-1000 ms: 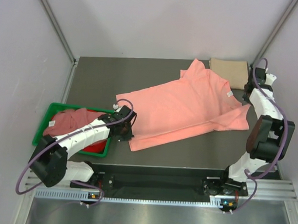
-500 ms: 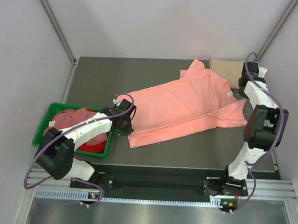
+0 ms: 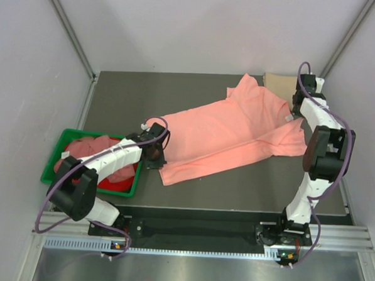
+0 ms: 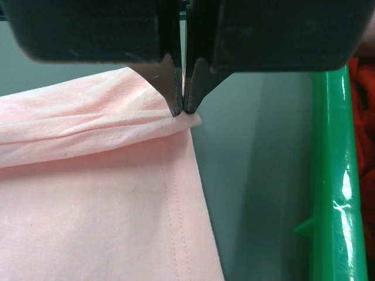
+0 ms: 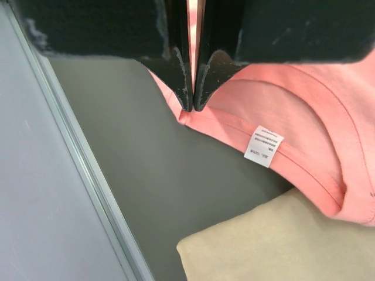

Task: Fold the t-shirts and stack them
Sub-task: Fold the tshirt

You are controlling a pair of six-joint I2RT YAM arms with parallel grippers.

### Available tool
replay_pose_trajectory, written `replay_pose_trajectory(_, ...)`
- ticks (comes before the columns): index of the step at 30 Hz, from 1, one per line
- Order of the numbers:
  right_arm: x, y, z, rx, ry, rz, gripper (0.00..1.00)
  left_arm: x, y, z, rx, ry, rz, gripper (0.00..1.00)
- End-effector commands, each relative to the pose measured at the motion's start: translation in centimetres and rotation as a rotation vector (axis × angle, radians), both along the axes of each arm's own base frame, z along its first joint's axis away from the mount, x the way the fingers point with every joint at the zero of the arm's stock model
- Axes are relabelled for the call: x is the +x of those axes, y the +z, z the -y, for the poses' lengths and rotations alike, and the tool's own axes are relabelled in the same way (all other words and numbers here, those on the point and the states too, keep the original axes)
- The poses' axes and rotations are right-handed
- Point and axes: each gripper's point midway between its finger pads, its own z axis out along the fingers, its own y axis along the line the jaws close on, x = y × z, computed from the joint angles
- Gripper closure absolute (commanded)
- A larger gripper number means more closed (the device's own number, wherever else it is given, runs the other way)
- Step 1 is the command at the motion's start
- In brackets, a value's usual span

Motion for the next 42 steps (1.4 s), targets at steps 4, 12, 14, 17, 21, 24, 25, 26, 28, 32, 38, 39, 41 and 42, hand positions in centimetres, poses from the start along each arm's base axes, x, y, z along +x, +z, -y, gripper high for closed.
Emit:
replay_pose_trajectory(4, 2.7, 2.4, 0.4, -0.056, 0.039, 0.067, 1.0, 2.1, 0.6, -0.2, 0.009, -0.006, 0.038, 1.0)
replay_pose_trajectory(12, 3.8, 1.6, -0.8, -0.029, 0.098, 0.068, 1.0, 3.2, 0.4, -0.9, 0.046, 0.003, 0.014, 0.84)
replay_pose_trajectory(14, 3.9, 1.4, -1.0, -0.023, 0.104, 0.064, 1.0, 3.4, 0.6, -1.2, 0.065, 0.006, 0.019, 0.79)
replay_pose_trajectory(17, 4.1, 1.1, -1.1, -0.016, 0.111, 0.062, 1.0, 3.8, 1.5, -1.5, 0.089, 0.007, 0.021, 0.72)
replay_pose_trajectory(21, 4.5, 0.8, -1.8, 0.007, 0.134, 0.055, 0.99, 4.5, 3.4, -1.4, 0.091, 0.003, 0.054, 0.71)
replay_pose_trajectory(24, 4.9, 0.5, -2.3, 0.017, 0.147, 0.056, 0.99, 4.7, 4.1, -0.4, 0.049, -0.03, 0.069, 0.71)
replay_pose_trajectory(25, 5.0, 0.5, -2.5, 0.02, 0.15, 0.056, 0.99, 4.5, 4.1, 0.2, 0.024, -0.05, 0.064, 0.71)
replay_pose_trajectory(26, 5.1, 0.0, -2.6, 0.021, 0.155, 0.046, 0.99, 4.4, 4.3, 0.8, 0.011, -0.064, 0.07, 0.71)
replay_pose_trajectory(28, 5.5, 0.1, -2.9, 0.025, 0.163, 0.048, 0.98, 4.2, 4.2, 1.7, -0.014, -0.095, 0.07, 0.71)
replay_pose_trajectory(32, 5.9, -0.3, -3.2, 0.026, 0.169, 0.035, 0.98, 4.1, 3.7, 2.7, -0.047, -0.121, 0.058, 0.71)
replay_pose_trajectory(38, 6.8, 0.0, -3.9, 0.017, 0.22, 0.041, 0.99, 2.9, 2.7, 3.5, -0.031, -0.164, 0.024, 0.73)
replay_pose_trajectory(39, 7.0, 0.1, -4.3, 0.014, 0.232, 0.045, 0.99, 2.5, 2.2, 3.3, -0.022, -0.163, 0.013, 0.73)
replay_pose_trajectory(41, 7.2, -0.1, -4.7, -0.002, 0.256, 0.037, 0.99, 2.2, 1.7, 3.5, -0.021, -0.159, 0.006, 0.74)
replay_pose_trajectory(42, 7.4, -0.1, -4.9, -0.018, 0.274, 0.032, 0.99, 1.7, 0.9, 3.0, -0.002, -0.154, -0.011, 0.74)
